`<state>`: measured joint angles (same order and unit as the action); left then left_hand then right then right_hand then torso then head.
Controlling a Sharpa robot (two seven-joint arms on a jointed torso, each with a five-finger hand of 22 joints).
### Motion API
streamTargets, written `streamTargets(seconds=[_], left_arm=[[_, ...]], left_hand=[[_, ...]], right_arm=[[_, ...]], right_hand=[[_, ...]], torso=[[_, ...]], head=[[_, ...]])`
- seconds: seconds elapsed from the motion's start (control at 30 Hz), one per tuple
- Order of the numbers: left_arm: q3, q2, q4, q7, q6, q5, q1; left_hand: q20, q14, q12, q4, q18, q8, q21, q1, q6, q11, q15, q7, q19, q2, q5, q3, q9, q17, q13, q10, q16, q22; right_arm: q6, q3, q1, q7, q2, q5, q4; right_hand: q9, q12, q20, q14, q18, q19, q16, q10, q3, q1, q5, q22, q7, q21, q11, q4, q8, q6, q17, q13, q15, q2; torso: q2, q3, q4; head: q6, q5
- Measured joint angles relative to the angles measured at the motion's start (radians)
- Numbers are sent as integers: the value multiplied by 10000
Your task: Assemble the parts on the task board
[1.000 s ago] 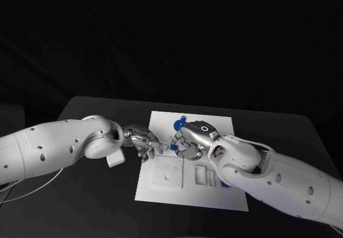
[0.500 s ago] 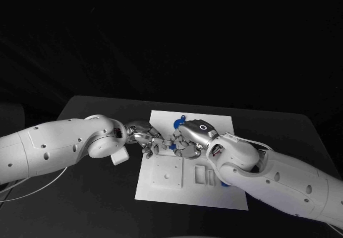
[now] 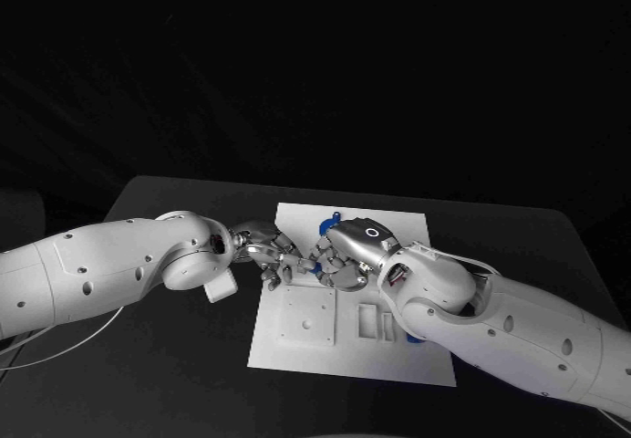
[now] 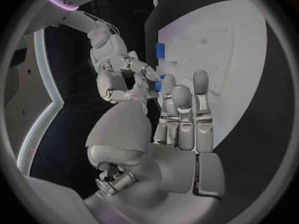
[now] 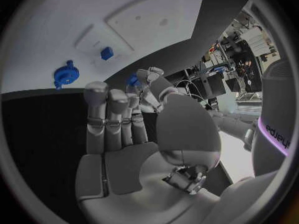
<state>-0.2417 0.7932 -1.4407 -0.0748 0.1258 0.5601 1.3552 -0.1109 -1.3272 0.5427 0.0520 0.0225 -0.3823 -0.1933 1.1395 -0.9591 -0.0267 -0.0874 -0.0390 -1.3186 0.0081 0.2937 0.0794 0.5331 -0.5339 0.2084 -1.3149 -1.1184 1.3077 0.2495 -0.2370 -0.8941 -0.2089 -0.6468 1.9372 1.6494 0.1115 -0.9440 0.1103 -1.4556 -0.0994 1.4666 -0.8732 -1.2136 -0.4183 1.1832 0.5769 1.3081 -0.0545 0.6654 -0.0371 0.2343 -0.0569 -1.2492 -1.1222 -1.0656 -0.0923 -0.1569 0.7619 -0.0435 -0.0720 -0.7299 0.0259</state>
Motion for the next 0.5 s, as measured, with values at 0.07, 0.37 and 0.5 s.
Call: streamTargets(seconds=[0.07, 0.37, 0.5], left_arm=[[0, 0, 7, 5, -4, 49, 0], [0, -26, 16, 29, -9, 179, -1], [0, -35, 20, 36, -9, 206, -1]], left_hand=[[0, 0, 0, -3, 0, 39, 0, 0, 0, 0, 0, 0, 0, 0, 0, 3, -1, 2, -1, 0, 0, 0], [0, 0, 0, -132, 1, 49, 0, 61, 0, 0, 0, 0, 0, 60, -1, 63, -31, 12, -1, 0, -40, -1], [0, 0, 0, -168, 0, 49, 0, 92, 0, 0, 0, 0, -1, 92, -1, 51, -31, 11, -1, 0, -40, -2]], right_arm=[[0, -2, 0, 2, 1, -1, 0], [-2, -8, 0, 9, 18, -5, -1], [-2, -10, 0, 11, 27, -7, -1]], right_hand=[[1, 0, 0, 0, 0, 0, 0, 0, 0, 0, 0, 0, 0, 0, 0, 0, 1, 0, 0, 0, 0, 0], [5, 0, 0, 0, 0, 0, 0, 0, 0, 0, -1, -1, 0, 0, 0, 0, 4, 2, 0, 0, 1, 0], [5, 0, 0, 1, 0, 0, 0, 0, 0, 0, -1, -1, -1, 0, 0, 0, -1, 3, 0, 1, 0, 0]], torso=[[0, -1, -1], [0, -5, -1], [0, -6, -3]], head=[[1, -6], [2, -17], [3, -19]])
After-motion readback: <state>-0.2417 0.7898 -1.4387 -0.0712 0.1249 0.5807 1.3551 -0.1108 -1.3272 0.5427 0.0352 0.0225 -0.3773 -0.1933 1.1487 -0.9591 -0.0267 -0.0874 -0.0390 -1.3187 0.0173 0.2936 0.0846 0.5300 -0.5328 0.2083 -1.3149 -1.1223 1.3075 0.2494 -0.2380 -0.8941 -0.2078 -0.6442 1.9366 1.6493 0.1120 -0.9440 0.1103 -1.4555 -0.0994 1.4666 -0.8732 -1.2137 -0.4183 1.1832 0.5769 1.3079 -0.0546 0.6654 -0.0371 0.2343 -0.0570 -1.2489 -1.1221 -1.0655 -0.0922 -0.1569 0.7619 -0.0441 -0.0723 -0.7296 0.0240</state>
